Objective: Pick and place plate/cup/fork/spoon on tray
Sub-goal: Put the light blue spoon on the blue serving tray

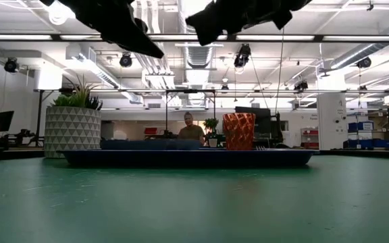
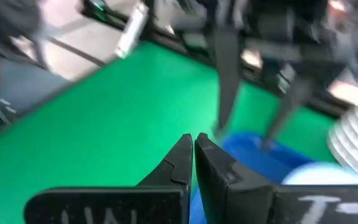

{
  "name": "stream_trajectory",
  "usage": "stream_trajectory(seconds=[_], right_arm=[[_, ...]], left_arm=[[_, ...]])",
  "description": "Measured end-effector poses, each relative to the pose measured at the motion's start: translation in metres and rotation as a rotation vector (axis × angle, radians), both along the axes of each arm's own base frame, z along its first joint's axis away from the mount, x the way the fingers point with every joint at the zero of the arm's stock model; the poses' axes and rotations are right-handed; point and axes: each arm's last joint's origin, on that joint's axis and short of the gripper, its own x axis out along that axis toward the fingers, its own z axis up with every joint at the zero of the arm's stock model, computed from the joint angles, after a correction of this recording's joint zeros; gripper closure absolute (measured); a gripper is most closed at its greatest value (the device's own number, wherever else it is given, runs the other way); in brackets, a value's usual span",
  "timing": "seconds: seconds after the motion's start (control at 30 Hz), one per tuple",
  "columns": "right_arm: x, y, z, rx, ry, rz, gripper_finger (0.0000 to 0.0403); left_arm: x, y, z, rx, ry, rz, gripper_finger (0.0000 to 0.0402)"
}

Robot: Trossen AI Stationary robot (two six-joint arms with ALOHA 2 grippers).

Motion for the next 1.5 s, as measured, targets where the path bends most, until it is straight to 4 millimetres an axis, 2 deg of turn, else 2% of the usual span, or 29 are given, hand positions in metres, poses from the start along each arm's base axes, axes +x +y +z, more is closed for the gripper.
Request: stream_trajectory(seconds=[0.17, 0.3, 0.67, 0.87, 1.1, 1.27, 1.5], right_arm=[[-0.01, -0.005, -0.001, -0.058, 0.072, -0.117, 0.0395], [-0.015, -0.007, -0.004, -0.048, 0.112, -0.165, 0.0394], [-0.029, -0.01, -0.046, -0.02, 0.284, -0.389, 0.0394], [-0.03, -0.011, -0.05, 0.004, 0.306, -0.434, 0.0394], [-0.028, -0.008, -0.055, 0.062, 0.343, -0.479, 0.0394], [-0.027, 0.005, -0.06, 0.005, 0.364, -0.586, 0.0394], [-0.022, 0.011, -0.057, 0.093, 0.473, -0.686, 0.0394]], left_arm=[[-0.009, 0.001, 0.01, -0.002, -0.038, 0.007, 0.0265], [-0.013, 0.002, 0.011, -0.031, -0.052, 0.022, 0.0265], [-0.027, 0.004, -0.025, -0.15, -0.014, 0.1, 0.0265], [-0.027, 0.004, -0.029, -0.143, -0.022, 0.094, 0.0265], [-0.026, 0.004, -0.026, -0.067, -0.044, 0.056, 0.0265], [-0.027, 0.007, -0.024, 0.044, -0.046, 0.073, 0.0265], [-0.036, 0.017, -0.009, 0.179, -0.104, 0.044, 0.0265]])
